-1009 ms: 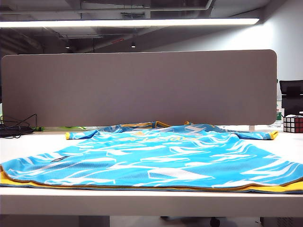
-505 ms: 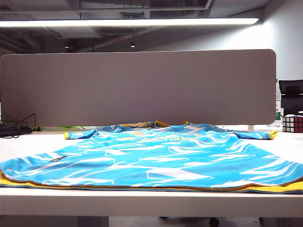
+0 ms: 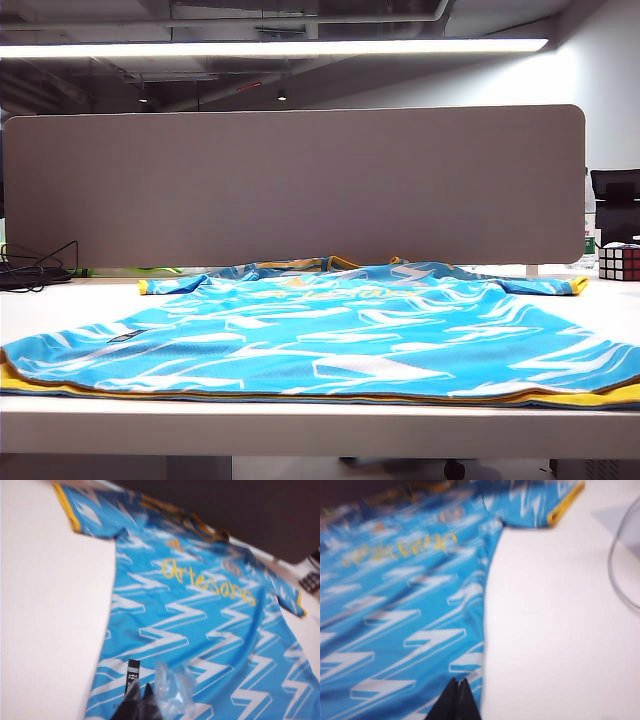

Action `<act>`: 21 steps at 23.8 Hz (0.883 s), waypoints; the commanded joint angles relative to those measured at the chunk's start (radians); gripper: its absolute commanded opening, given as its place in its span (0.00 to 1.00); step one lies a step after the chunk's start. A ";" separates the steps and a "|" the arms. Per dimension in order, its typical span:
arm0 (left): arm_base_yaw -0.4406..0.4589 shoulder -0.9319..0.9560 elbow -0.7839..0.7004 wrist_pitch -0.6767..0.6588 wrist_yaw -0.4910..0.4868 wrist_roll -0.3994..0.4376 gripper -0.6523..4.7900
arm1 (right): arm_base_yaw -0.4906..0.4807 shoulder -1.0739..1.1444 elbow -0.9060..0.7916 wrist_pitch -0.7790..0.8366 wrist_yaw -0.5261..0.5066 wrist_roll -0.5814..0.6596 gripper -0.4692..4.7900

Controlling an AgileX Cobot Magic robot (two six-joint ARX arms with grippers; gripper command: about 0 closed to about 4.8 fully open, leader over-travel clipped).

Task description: Fold the bottom side of the soccer jersey horizontally towards the center, about one-third of the way, then fold the sleeve back towards the center, creating a straight line along the edge of the the soccer jersey, and finally fold the bottom of the soccer jersey up towards the top, creating a neat rectangle.

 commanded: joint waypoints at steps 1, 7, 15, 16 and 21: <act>0.056 0.152 0.073 0.002 0.145 0.022 0.11 | -0.035 0.134 0.080 -0.075 -0.052 -0.042 0.09; 0.204 0.439 0.162 0.003 0.322 0.009 0.11 | -0.260 0.457 0.170 -0.090 -0.444 -0.036 0.28; 0.217 0.489 0.163 0.012 0.340 0.015 0.13 | -0.368 0.599 0.171 -0.077 -0.512 -0.034 0.36; 0.217 0.489 0.163 0.011 0.327 0.015 0.13 | -0.368 0.610 0.171 -0.077 -0.515 -0.032 0.38; 0.217 0.581 0.201 -0.146 0.315 0.015 0.11 | -0.351 0.696 0.171 -0.064 -0.558 -0.023 0.48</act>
